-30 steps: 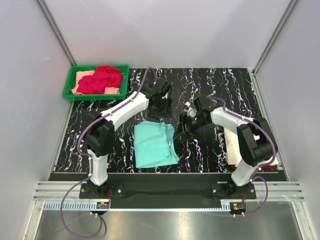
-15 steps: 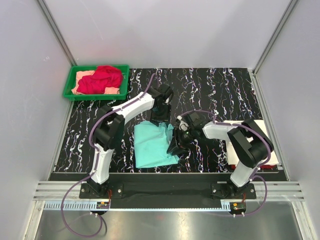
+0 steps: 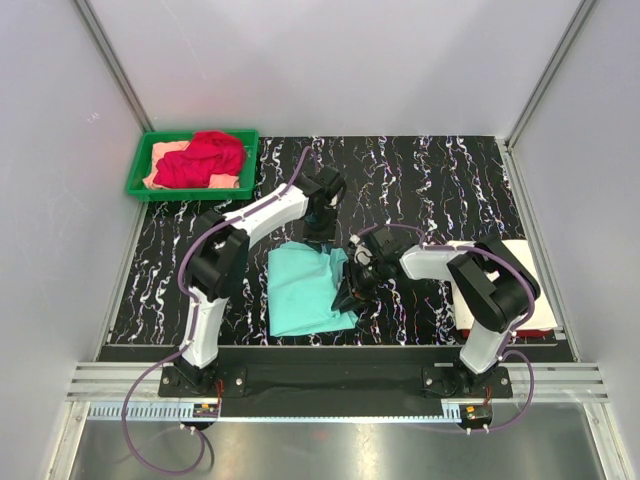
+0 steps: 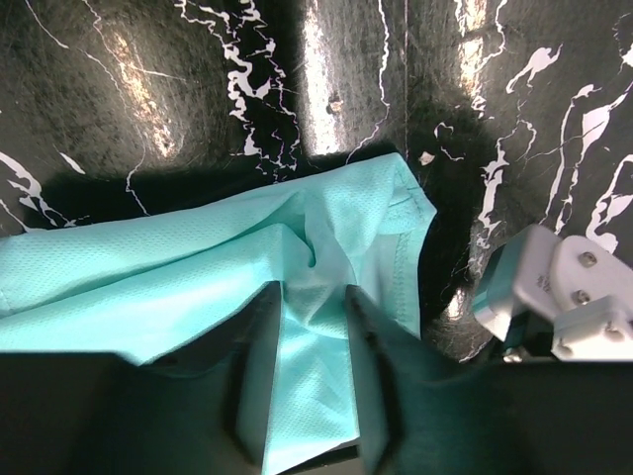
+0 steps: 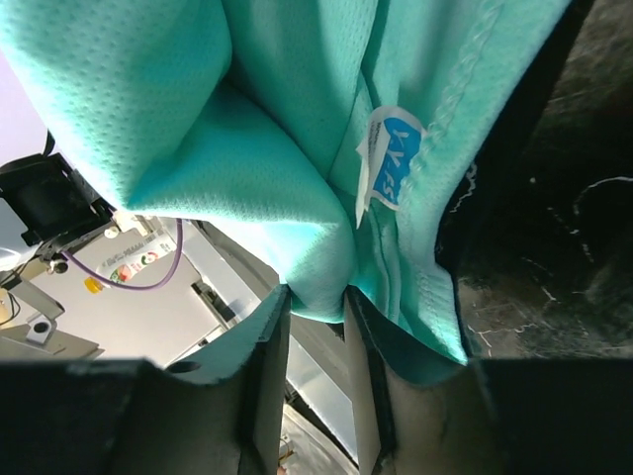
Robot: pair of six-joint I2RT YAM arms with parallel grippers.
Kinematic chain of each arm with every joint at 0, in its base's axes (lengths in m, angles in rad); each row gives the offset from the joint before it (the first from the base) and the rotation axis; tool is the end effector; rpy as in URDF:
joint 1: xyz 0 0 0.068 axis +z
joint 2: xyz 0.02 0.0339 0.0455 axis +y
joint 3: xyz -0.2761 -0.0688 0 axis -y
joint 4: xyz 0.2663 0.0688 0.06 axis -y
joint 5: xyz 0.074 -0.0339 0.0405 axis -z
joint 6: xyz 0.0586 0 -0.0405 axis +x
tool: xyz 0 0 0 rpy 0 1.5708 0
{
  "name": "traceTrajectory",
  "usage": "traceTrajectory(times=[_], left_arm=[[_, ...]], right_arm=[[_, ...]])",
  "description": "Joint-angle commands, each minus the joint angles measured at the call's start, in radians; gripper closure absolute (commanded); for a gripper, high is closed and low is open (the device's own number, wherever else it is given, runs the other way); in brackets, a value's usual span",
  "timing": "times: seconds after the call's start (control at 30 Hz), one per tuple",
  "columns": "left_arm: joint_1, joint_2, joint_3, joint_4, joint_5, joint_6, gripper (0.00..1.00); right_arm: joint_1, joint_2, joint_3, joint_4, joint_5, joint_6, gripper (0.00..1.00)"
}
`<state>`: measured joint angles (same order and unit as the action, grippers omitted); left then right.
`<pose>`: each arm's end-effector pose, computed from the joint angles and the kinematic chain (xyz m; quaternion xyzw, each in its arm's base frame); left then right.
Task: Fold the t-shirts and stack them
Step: Fold the tshirt
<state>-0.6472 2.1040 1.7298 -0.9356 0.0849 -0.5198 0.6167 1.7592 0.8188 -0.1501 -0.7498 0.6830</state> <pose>0.3674 -0.2839 0.1819 0.0686 0.9882 -0.1067 0.0853 0.2471 0.2241 0.1013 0.0571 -0.9062 -0.4171 0.0390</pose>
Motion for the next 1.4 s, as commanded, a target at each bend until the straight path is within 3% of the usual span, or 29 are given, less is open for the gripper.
traceTrajectory(times=[0.0, 0.17, 0.23, 0.27, 0.3, 0.6, 1.0, 1.07, 1.13, 1.27, 1.33, 1.37], left_arm=[[0.000, 0.014, 0.017, 0.015, 0.012, 0.026, 0.70], [0.000, 0.021, 0.030, 0.017, 0.006, 0.029, 0.82], [0.000, 0.016, 0.031, 0.017, 0.006, 0.026, 0.92], [0.000, 0.013, 0.033, 0.015, 0.001, 0.020, 0.95], [0.000, 0.007, 0.036, 0.014, 0.000, 0.017, 0.99], [-0.026, -0.091, 0.048, 0.008, -0.068, -0.062, 1.00], [-0.068, -0.029, 0.080, 0.029, -0.076, -0.082, 1.00], [-0.072, -0.006, 0.089, 0.024, -0.074, -0.077, 0.97], [-0.072, 0.026, 0.096, 0.038, -0.048, -0.069, 0.80], [-0.075, 0.028, 0.116, 0.023, -0.083, -0.065, 0.61], [-0.075, -0.027, 0.116, 0.017, -0.166, -0.063, 0.45], [-0.075, -0.053, 0.117, 0.015, -0.189, -0.049, 0.44]], right_arm=[[0.018, -0.036, 0.025, 0.004, 0.007, 0.013, 0.65], [0.018, -0.056, 0.023, -0.032, 0.026, -0.003, 0.68], [0.018, -0.049, 0.023, -0.045, 0.023, -0.007, 0.83], [0.018, -0.049, 0.025, -0.049, 0.021, -0.005, 0.95], [0.018, -0.062, 0.028, -0.055, 0.015, 0.001, 1.00], [0.020, -0.262, -0.059, -0.172, -0.112, 0.064, 1.00], [0.028, -0.304, -0.264, -0.126, -0.059, 0.095, 1.00], [0.028, -0.264, -0.270, -0.086, -0.049, 0.093, 1.00], [0.029, -0.227, -0.239, -0.098, -0.031, 0.078, 1.00], [0.028, -0.234, -0.192, -0.227, 0.071, 0.018, 0.87], [0.026, -0.274, -0.176, -0.307, 0.150, -0.008, 0.76], [0.026, -0.288, -0.173, -0.321, 0.162, -0.013, 0.72]])
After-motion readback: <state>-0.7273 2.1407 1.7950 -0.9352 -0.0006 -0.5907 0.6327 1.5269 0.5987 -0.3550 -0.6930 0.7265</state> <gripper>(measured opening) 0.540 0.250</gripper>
